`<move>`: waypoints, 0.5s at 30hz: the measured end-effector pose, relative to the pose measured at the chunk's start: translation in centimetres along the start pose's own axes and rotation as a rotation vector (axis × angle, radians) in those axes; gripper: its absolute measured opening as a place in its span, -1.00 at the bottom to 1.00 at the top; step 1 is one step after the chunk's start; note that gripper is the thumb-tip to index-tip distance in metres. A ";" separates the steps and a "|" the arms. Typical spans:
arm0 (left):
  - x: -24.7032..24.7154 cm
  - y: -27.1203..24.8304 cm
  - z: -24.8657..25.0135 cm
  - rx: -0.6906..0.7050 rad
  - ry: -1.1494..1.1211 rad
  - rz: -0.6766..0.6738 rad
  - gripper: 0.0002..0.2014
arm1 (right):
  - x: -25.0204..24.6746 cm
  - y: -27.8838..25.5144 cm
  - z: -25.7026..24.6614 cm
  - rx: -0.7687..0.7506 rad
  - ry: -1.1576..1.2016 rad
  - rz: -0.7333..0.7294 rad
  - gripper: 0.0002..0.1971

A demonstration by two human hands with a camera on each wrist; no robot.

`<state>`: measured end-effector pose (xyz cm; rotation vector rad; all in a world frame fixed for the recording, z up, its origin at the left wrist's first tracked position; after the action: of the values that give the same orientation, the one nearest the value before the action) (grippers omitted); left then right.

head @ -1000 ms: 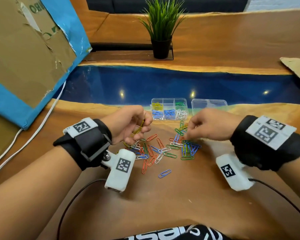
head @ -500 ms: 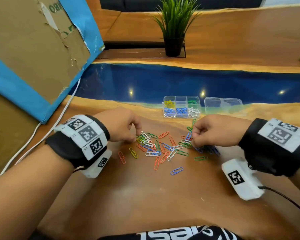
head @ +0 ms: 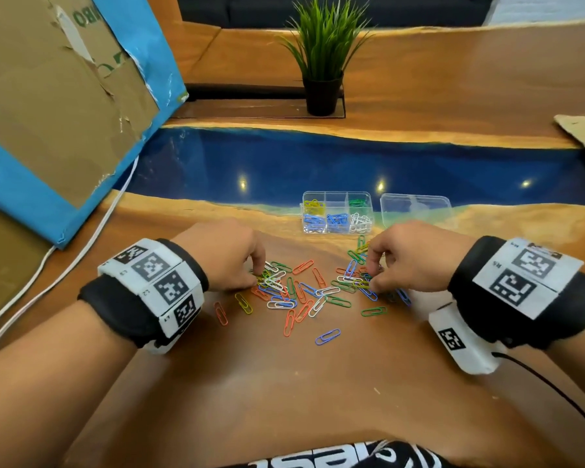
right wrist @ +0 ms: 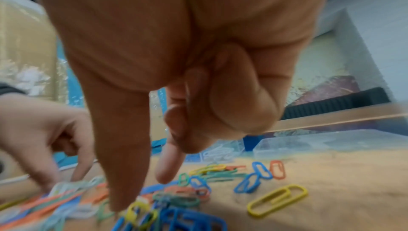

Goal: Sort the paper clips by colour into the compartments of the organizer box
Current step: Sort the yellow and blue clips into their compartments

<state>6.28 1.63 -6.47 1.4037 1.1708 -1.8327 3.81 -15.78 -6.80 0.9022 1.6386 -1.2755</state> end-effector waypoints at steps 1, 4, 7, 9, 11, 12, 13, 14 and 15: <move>-0.1 0.0 0.0 -0.002 0.007 0.005 -0.81 | 0.4 0.1 -0.3 -0.008 -0.024 -0.010 -0.87; 0.0 -0.1 0.4 0.002 0.034 -0.008 -0.82 | 0.8 0.4 -1.0 -0.021 -0.076 -0.009 -0.92; 0.0 -0.2 0.6 0.004 0.023 -0.014 -0.89 | 0.4 0.4 -1.3 -0.046 -0.103 0.011 -0.94; 0.2 -0.4 0.4 0.002 -0.053 -0.024 -0.96 | 0.1 0.2 -1.3 -0.059 -0.075 0.004 -0.92; 0.3 -0.5 0.3 0.014 -0.176 -0.032 -0.94 | 0.1 0.2 -1.1 -0.067 0.030 -0.020 -0.89; 0.2 -0.5 0.1 0.014 -0.250 -0.026 -0.91 | 0.0 0.2 -1.0 -0.067 0.119 -0.035 -0.86; -0.1 -0.5 -0.1 0.010 -0.323 -0.015 -0.87 | 0.0 0.4 -0.9 -0.055 0.252 -0.055 -0.82; -0.3 -0.4 -0.2 0.004 -0.379 -0.009 -0.84 | 0.1 0.5 -0.7 -0.032 0.423 -0.082 -0.79; -0.4 -0.4 -0.4 -0.011 -0.419 -0.014 -0.82 | 0.3 0.7 -0.5 -0.007 0.608 -0.113 -0.77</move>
<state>6.30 2.12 -6.01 0.9409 0.9719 -1.9996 4.26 -15.10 -7.29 1.2935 2.1831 -1.1270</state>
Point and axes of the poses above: each hand's wrist, its own y-axis towards the middle knuckle, its own x-axis out of the palm, z = x × y, the point moved 10 cm from there along y, towards the middle knuckle, and after that the axes turned 8 degrees about -y, right-handed, at the moved point
